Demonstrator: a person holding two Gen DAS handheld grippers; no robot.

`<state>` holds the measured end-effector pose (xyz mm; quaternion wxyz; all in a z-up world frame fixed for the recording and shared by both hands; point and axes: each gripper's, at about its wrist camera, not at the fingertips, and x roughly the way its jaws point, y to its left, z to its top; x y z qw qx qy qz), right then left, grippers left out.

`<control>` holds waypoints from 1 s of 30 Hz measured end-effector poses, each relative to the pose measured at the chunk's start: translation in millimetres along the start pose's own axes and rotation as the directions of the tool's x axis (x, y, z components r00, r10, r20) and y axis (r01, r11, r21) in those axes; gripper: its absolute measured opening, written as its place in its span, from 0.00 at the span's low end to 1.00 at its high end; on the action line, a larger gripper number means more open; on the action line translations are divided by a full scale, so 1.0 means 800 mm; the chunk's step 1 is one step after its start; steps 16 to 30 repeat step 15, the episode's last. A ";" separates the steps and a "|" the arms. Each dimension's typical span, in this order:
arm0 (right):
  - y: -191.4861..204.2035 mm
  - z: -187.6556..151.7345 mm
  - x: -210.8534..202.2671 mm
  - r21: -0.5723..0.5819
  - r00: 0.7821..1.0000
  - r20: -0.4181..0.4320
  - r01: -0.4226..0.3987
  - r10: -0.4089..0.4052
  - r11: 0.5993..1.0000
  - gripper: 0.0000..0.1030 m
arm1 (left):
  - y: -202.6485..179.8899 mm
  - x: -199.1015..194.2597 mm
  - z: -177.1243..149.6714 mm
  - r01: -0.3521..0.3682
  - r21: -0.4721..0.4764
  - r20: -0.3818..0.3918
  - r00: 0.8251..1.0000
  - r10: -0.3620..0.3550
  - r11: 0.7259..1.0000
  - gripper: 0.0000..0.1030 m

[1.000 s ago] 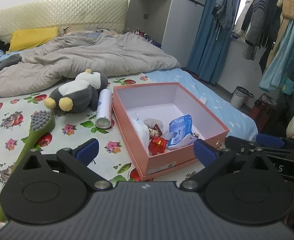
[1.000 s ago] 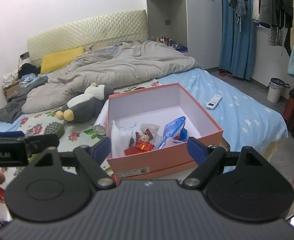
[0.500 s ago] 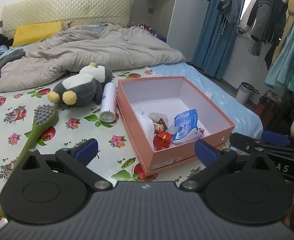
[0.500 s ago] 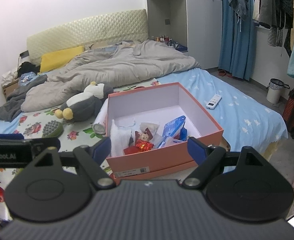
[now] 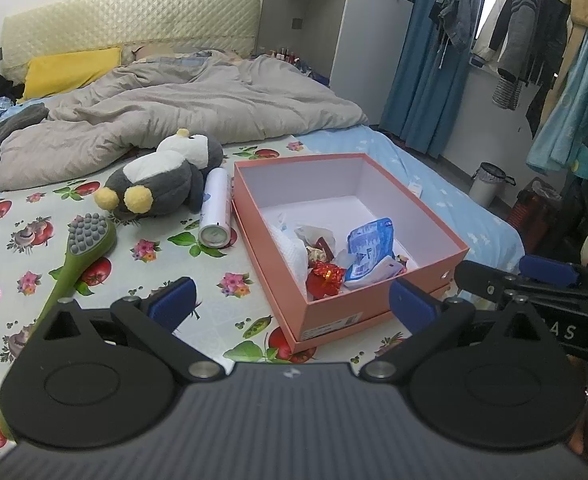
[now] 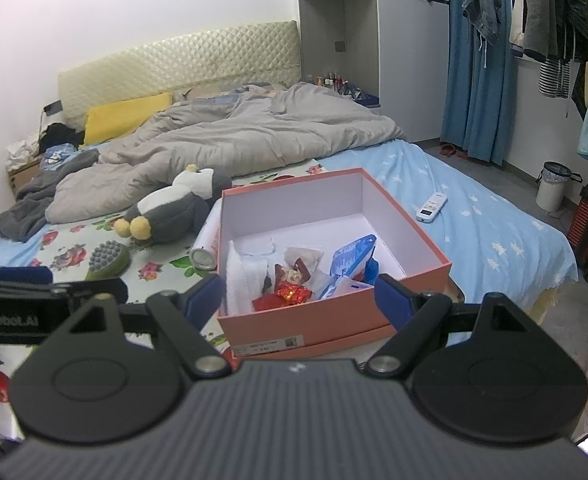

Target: Organize soft objects

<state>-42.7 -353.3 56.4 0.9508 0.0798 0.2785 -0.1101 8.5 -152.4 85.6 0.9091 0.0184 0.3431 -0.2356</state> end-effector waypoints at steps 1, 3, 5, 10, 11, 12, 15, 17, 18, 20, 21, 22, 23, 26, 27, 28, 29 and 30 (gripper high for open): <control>0.000 0.000 0.000 0.001 1.000 0.001 -0.001 0.001 1.000 0.82 | 0.000 -0.001 0.000 0.001 0.000 0.001 1.000 -0.001 1.000 1.00; 0.000 0.000 0.000 0.003 1.000 0.001 0.000 0.000 1.000 0.82 | 0.000 -0.001 0.000 0.002 0.000 -0.001 1.000 -0.002 1.000 1.00; 0.000 0.001 -0.001 0.005 1.000 0.004 0.000 0.000 1.000 0.82 | 0.000 -0.001 0.000 0.002 0.001 0.000 1.000 -0.002 1.000 1.00; 0.000 0.001 -0.002 0.003 1.000 0.004 0.003 -0.003 1.000 0.82 | 0.002 -0.003 0.000 0.000 -0.001 0.001 1.000 0.000 1.000 1.00; 0.000 0.001 -0.003 0.002 1.000 0.004 0.002 -0.002 1.000 0.82 | 0.003 -0.004 0.000 -0.001 -0.002 0.002 1.000 0.001 1.000 1.00; 0.001 0.001 -0.003 0.002 1.000 0.003 0.001 -0.001 1.000 0.82 | 0.004 -0.004 0.000 -0.003 -0.004 0.002 1.000 0.003 1.000 1.00; 0.002 0.001 -0.003 -0.001 1.000 0.003 -0.002 0.002 1.000 0.82 | 0.005 -0.005 0.000 -0.004 -0.005 0.003 1.000 0.004 1.000 1.00; 0.002 0.001 -0.003 -0.001 1.000 0.003 -0.002 0.002 1.000 0.82 | 0.005 -0.005 0.000 -0.004 -0.005 0.003 1.000 0.004 1.000 1.00; 0.002 0.001 -0.003 -0.001 1.000 0.003 -0.002 0.002 1.000 0.82 | 0.005 -0.005 0.000 -0.004 -0.005 0.003 1.000 0.004 1.000 1.00; 0.002 0.001 -0.003 -0.001 1.000 0.003 -0.002 0.002 1.000 0.82 | 0.005 -0.005 0.000 -0.004 -0.005 0.003 1.000 0.004 1.000 1.00; 0.002 0.001 -0.003 -0.001 1.000 0.003 -0.002 0.002 1.000 0.82 | 0.005 -0.005 0.000 -0.004 -0.005 0.003 1.000 0.004 1.000 1.00; 0.002 0.001 -0.003 -0.001 1.000 0.003 -0.002 0.002 1.000 0.82 | 0.005 -0.005 0.000 -0.004 -0.005 0.003 1.000 0.004 1.000 1.00; 0.002 0.001 -0.003 -0.001 1.000 0.003 -0.002 0.002 1.000 0.82 | 0.005 -0.005 0.000 -0.004 -0.005 0.003 1.000 0.004 1.000 1.00; 0.002 0.001 -0.003 -0.001 1.000 0.003 -0.002 0.002 1.000 0.82 | 0.005 -0.005 0.000 -0.004 -0.005 0.003 1.000 0.004 1.000 1.00; 0.002 0.001 -0.003 -0.001 1.000 0.003 -0.002 0.002 1.000 0.82 | 0.005 -0.005 0.000 -0.004 -0.005 0.003 1.000 0.004 1.000 1.00; 0.002 0.001 -0.003 -0.001 1.000 0.003 -0.002 0.002 1.000 0.82 | 0.005 -0.005 0.000 -0.004 -0.005 0.003 1.000 0.004 1.000 1.00; 0.002 0.001 -0.003 -0.001 1.000 0.003 -0.002 0.002 1.000 0.82 | 0.005 -0.005 0.000 -0.004 -0.005 0.003 1.000 0.004 1.000 1.00; 0.002 0.001 -0.003 -0.001 1.000 0.003 -0.002 0.002 1.000 0.82 | 0.005 -0.005 0.000 -0.004 -0.005 0.003 1.000 0.004 1.000 1.00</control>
